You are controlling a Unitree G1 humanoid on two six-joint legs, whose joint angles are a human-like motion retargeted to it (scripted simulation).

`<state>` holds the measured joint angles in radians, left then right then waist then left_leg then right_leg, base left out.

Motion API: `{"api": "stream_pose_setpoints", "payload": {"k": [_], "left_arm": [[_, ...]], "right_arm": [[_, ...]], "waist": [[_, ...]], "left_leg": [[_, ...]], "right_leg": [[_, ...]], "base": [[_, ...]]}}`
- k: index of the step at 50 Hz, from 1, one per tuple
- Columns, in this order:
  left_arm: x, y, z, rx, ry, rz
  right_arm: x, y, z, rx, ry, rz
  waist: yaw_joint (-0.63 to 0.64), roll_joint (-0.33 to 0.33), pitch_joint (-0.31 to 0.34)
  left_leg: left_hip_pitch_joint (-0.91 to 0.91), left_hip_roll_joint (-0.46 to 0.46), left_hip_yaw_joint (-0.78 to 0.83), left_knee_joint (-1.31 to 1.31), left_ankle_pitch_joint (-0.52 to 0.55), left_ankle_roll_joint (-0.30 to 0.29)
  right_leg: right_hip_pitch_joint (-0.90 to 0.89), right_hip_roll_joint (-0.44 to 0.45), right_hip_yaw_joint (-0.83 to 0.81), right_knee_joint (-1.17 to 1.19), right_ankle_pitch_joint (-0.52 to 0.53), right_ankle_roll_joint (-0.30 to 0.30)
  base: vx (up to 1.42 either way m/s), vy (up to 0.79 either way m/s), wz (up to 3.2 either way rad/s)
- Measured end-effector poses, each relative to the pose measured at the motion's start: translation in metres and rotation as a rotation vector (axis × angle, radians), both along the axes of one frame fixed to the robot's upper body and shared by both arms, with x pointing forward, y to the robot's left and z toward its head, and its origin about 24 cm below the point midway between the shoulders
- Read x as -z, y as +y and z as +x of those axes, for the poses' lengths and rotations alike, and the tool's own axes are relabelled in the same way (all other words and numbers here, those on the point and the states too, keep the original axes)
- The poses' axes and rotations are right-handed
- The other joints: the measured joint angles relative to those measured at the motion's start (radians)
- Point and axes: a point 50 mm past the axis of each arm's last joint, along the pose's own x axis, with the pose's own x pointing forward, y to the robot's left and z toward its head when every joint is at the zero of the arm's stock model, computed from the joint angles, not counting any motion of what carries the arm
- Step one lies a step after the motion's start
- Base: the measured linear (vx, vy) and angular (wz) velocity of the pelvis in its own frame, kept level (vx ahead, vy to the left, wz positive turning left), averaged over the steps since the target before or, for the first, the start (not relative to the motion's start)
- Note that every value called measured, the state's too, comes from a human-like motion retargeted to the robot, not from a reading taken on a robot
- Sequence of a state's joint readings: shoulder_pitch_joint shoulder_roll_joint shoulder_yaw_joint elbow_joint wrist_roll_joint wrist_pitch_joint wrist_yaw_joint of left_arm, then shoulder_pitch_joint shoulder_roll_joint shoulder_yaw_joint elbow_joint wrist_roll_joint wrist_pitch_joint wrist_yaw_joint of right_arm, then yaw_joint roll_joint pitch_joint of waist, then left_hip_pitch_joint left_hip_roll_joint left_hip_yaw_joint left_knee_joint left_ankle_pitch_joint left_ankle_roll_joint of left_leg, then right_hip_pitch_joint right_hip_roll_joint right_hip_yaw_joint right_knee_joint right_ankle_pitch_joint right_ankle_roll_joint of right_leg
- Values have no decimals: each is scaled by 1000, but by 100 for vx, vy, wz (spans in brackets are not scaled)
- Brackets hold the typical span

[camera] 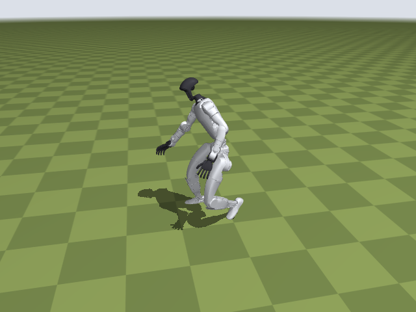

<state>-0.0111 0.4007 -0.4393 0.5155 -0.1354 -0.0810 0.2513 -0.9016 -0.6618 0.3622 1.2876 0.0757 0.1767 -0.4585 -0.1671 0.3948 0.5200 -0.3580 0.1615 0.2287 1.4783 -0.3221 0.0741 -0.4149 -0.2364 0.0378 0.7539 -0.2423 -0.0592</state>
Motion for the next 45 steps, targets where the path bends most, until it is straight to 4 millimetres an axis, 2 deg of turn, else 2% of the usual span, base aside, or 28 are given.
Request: {"api": "stream_pose_setpoints", "payload": {"k": [1,2,3,5,7,8,10,12,13,15,16,18,20,22,23,25,27,28,30,32,33,35,36,37,40,43,45], "left_arm": [[3,7,-6,-148,14,-162],[7,16,-13,-235,32,-210],[12,29,-20,-196,74,-37],[17,48,-29,-233,117,72],[19,66,-33,-284,139,128],[19,75,-30,-300,151,153],[16,98,-27,-354,164,212],[11,123,-23,-410,195,269],[5,137,-20,-441,206,307],[-17,166,-4,-504,195,375],[-28,178,1,-524,192,432],[-55,200,16,-591,176,515],[-80,212,31,-685,135,564],[-99,215,44,-784,84,528],[-103,212,51,-816,61,482],[-98,203,57,-832,46,349],[-78,190,53,-793,70,224],[-70,180,55,-749,65,181],[-41,161,43,-667,141,121],[-11,143,23,-600,235,93],[4,133,12,-573,287,67],[32,108,-13,-513,387,13],[44,96,-26,-472,429,0],[54,85,-38,-434,467,-14],[72,53,-61,-351,534,-49],[78,19,-65,-230,526,-10],[77,0,-59,-121,492,44]], "right_arm": [[-2,-5,-3,95,-17,37],[-3,-9,-6,171,-31,78],[-1,-11,-9,213,-47,124],[1,-10,-8,207,-108,216],[8,-6,-8,96,-162,213],[15,-3,-10,13,-149,190],[30,8,-18,-138,-107,79],[59,21,-36,-259,3,24],[74,29,-46,-314,54,39],[105,50,-65,-412,145,156],[118,61,-77,-460,165,227],[140,86,-97,-536,207,373],[158,116,-111,-595,255,479],[159,142,-106,-698,287,476],[157,152,-99,-753,302,434],[149,177,-80,-815,281,527],[138,189,-61,-972,396,174],[122,195,-45,-1016,335,88],[100,207,-24,-1062,271,27],[80,219,-6,-1068,208,51],[71,224,2,-1078,200,74],[57,230,12,-1096,192,115],[48,232,17,-1090,149,131],[38,233,22,-1082,107,142],[8,228,37,-1039,-2,92],[-10,199,50,-886,-47,-8],[-9,164,55,-677,-45,-17]], "waist": [[35,-15,0],[63,-29,0],[80,-43,0],[115,-81,0],[160,-130,-1],[181,-163,-4],[234,-238,-32],[293,-324,-40],[322,-367,-44],[366,-472,-11],[391,-507,-13],[423,-584,-9],[435,-658,0],[434,-683,0],[426,-676,0],[405,-652,0],[387,-601,0],[370,-573,-1],[337,-491,0],[272,-428,-9],[234,-384,-4],[136,-304,0],[85,-270,0],[39,-236,0],[-47,-121,0],[-49,-20,0],[-14,25,0]], "left_leg": [[-24,-46,-34,11,5,-61],[-43,-77,-60,13,6,-101],[-49,-80,-69,-6,0,-98],[-60,5,-24,-45,-35,-54],[-82,115,29,-84,-88,-41],[-81,136,53,-151,-114,-21],[-124,230,127,-233,-165,10],[-99,249,176,-371,-153,0],[-98,227,152,-400,-143,-16],[-39,103,72,-472,-163,-41],[-44,81,30,-445,-203,-65],[-57,12,-42,-425,-249,-72],[-46,-81,-110,-477,-258,-63],[-47,-122,-171,-502,-265,-43],[-37,-136,-204,-517,-272,-35],[14,-140,-250,-574,-274,-41],[110,-125,-270,-675,-261,-66],[104,-116,-272,-648,-271,-63],[207,-80,-267,-757,-234,-97],[247,-69,-247,-748,-203,-100],[282,-59,-239,-762,-170,-108],[325,-60,-237,-736,-109,-119],[321,-51,-218,-659,-90,-124],[316,-38,-196,-584,-69,-125],[270,36,-94,-353,25,-88],[176,25,-24,-182,60,-68],[111,-5,31,-133,16,-69]], "right_leg": [[4,-24,-5,36,-18,-15],[19,-50,-17,56,-28,-35],[57,-77,-40,40,-19,-63],[122,-135,-91,24,9,-85],[175,-187,-144,43,33,-57],[224,-216,-176,3,69,-44],[264,-269,-234,14,92,-7],[352,-310,-303,-15,145,-3],[382,-328,-332,-3,160,-12],[459,-377,-367,25,198,-52],[442,-362,-323,102,194,-55],[390,-281,-178,243,182,-55],[333,-157,-31,355,158,8],[240,-111,-34,467,105,-43],[199,-116,-77,510,65,-80],[123,-100,-138,552,-26,-118],[42,-43,-148,523,-93,-104],[-41,-36,-160,538,-121,-85],[-116,16,-191,407,-127,-75],[-199,34,-191,252,-78,-21],[-198,64,-180,95,-17,-1],[-152,91,-134,-263,202,52],[-156,80,-107,-277,256,66],[-166,68,-86,-244,267,70],[-212,37,-80,72,50,36],[-195,36,-61,146,-41,37],[-162,46,-28,123,-65,31]], "base": [[36,12,77],[35,16,111],[34,19,147],[37,21,179],[43,24,193],[44,28,208],[51,29,205],[61,31,193],[64,33,209],[66,31,237],[71,23,247],[72,14,268],[68,6,275],[70,7,217],[72,7,184],[77,2,134],[79,3,70],[79,6,51],[87,7,29],[94,6,39],[97,5,63],[104,4,103],[112,3,123],[115,1,107],[107,0,46],[90,9,-59],[78,20,-112]]}}
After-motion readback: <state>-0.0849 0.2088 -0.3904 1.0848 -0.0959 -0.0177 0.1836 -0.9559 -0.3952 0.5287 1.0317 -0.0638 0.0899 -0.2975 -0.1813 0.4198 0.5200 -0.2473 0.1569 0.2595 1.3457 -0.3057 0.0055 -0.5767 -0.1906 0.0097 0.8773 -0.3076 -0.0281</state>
